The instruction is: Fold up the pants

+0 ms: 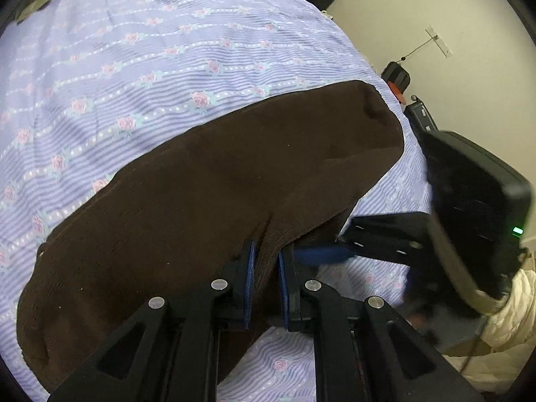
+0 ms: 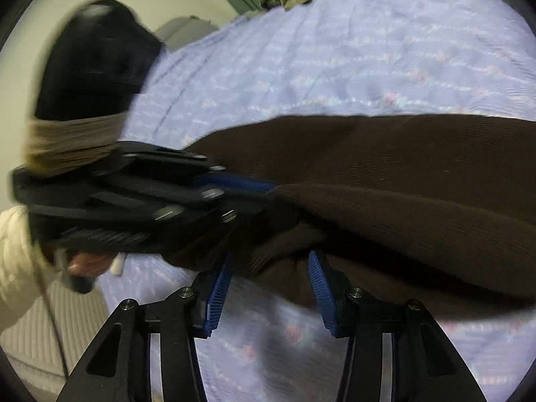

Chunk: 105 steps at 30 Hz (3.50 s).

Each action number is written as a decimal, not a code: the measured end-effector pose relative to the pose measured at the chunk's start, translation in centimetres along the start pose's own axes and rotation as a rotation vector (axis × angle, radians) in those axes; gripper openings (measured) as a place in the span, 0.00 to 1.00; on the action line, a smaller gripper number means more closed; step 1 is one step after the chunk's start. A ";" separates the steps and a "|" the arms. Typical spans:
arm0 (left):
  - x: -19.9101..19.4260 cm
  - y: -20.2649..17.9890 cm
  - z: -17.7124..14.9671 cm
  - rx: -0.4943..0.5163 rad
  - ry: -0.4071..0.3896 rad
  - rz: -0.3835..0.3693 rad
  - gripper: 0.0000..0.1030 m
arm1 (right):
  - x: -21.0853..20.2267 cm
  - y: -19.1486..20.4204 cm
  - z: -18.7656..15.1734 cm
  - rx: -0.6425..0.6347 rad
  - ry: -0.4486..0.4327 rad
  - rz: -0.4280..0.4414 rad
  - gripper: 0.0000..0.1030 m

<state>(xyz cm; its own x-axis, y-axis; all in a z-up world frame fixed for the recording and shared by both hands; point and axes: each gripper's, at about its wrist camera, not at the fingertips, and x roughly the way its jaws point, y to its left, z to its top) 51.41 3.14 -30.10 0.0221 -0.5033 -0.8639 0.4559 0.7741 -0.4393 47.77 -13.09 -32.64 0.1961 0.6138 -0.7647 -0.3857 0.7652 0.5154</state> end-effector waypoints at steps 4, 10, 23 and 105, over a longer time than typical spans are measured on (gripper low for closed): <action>-0.3 0.2 -0.6 -0.031 0.025 0.006 0.35 | 2.4 -1.4 0.1 0.070 0.070 0.071 0.47; -6.3 2.4 -3.0 -0.051 -0.142 0.164 0.60 | 1.0 -1.1 -6.0 0.127 0.083 0.035 0.18; -3.8 11.6 -7.0 -0.246 0.034 0.395 0.42 | 2.8 1.4 -5.7 0.194 0.101 -0.194 0.18; 3.3 -10.5 -4.3 0.028 -0.216 0.479 0.65 | -12.4 -20.0 -2.4 0.572 -0.386 -0.437 0.82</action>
<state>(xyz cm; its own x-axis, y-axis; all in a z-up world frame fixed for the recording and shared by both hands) 42.84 -5.03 -29.41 0.4156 -0.1653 -0.8944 0.3728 0.9279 0.0018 50.89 -36.46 -34.36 0.5591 0.1805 -0.8092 0.2968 0.8678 0.3986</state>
